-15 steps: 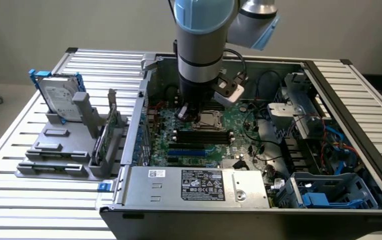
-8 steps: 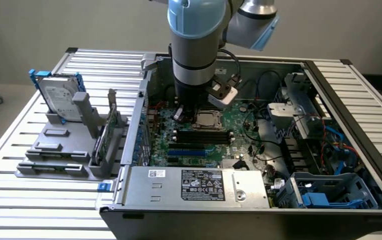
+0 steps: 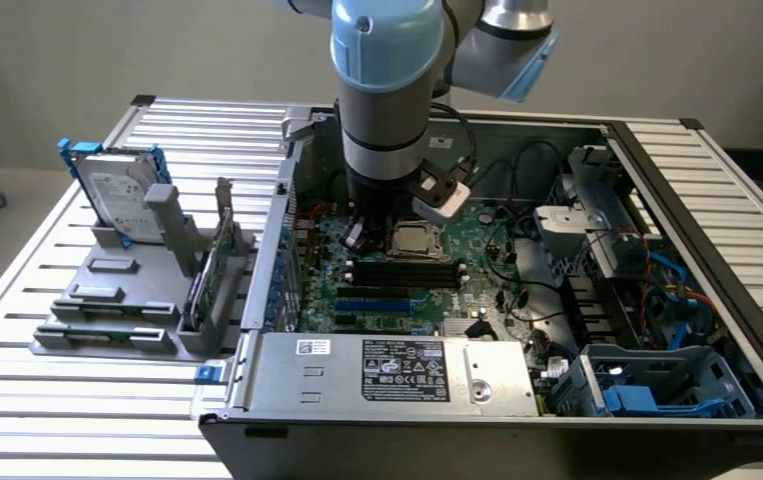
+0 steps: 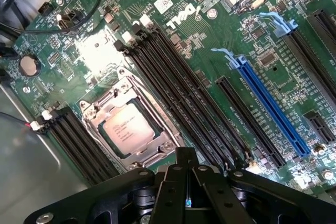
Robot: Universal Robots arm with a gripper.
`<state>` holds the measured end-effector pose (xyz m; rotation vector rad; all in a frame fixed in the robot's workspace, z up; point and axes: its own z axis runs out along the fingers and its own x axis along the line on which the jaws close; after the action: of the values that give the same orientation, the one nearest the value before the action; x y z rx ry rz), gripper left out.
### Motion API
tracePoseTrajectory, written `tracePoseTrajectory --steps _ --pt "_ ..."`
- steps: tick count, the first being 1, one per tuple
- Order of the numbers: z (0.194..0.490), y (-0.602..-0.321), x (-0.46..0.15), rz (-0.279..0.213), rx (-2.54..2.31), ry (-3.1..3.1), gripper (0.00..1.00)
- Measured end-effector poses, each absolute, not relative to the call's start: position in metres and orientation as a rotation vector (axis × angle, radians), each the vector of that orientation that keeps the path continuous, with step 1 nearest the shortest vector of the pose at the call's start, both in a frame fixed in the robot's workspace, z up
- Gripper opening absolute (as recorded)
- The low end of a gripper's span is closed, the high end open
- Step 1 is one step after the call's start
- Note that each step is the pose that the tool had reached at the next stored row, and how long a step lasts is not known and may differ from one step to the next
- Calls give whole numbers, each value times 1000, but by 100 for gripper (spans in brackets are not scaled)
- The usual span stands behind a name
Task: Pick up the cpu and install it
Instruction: 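Install the first cpu locking lever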
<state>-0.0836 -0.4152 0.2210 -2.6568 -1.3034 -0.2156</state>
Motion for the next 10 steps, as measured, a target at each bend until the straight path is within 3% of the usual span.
tracePoseTrajectory --steps 10 --pt "213 -415 -87 -216 -2655 -1308 11"
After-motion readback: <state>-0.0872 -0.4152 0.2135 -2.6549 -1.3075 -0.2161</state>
